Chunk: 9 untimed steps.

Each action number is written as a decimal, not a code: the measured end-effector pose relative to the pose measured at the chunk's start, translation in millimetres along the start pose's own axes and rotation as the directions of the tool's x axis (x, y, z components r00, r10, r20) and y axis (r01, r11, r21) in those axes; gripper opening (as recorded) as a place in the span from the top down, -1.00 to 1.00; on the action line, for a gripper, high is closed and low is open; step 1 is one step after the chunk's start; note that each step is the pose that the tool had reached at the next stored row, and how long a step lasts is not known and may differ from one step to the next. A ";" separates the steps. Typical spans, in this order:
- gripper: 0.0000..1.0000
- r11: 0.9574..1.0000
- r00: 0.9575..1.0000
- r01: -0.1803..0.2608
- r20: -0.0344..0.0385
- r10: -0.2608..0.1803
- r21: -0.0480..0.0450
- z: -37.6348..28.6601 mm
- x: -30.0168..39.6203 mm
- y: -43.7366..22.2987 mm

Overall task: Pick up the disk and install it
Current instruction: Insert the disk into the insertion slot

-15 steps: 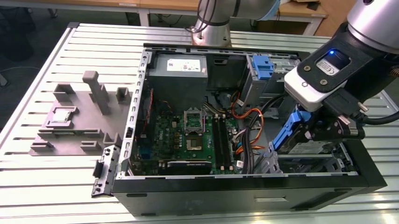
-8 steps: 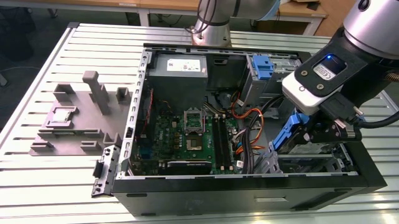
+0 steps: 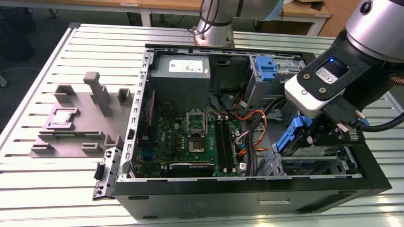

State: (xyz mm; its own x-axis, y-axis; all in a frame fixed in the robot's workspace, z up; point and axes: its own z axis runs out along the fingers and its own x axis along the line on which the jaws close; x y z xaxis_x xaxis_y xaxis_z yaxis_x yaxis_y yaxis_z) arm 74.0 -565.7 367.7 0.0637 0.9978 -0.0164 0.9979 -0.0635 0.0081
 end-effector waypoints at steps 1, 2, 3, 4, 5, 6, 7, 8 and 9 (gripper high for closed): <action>0.26 1.000 1.000 0.000 0.000 0.000 0.000 0.0 0.0 0.0; 0.26 1.000 1.000 0.000 0.000 0.000 0.000 0.0 0.0 0.0; 0.24 1.000 1.000 0.000 0.000 0.000 0.000 0.1 0.1 0.0; 0.24 1.000 1.000 0.000 0.000 0.000 0.000 0.1 0.0 0.0; 0.24 1.000 1.000 0.000 0.000 0.000 0.000 0.0 0.0 0.0; 0.11 1.000 1.000 0.000 0.000 0.000 0.000 0.0 0.0 0.0; 0.11 1.000 1.000 0.000 0.000 0.000 0.000 0.1 0.0 0.0; 0.11 1.000 1.000 0.000 0.000 0.000 0.000 0.1 0.0 0.0; 0.11 1.000 1.000 0.000 0.000 0.000 0.000 0.1 0.0 0.0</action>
State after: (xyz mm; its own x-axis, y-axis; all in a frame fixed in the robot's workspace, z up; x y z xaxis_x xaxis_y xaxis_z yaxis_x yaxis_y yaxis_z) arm 74.0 -565.6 367.7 0.0637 0.9978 -0.0162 0.9979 -0.0635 0.0083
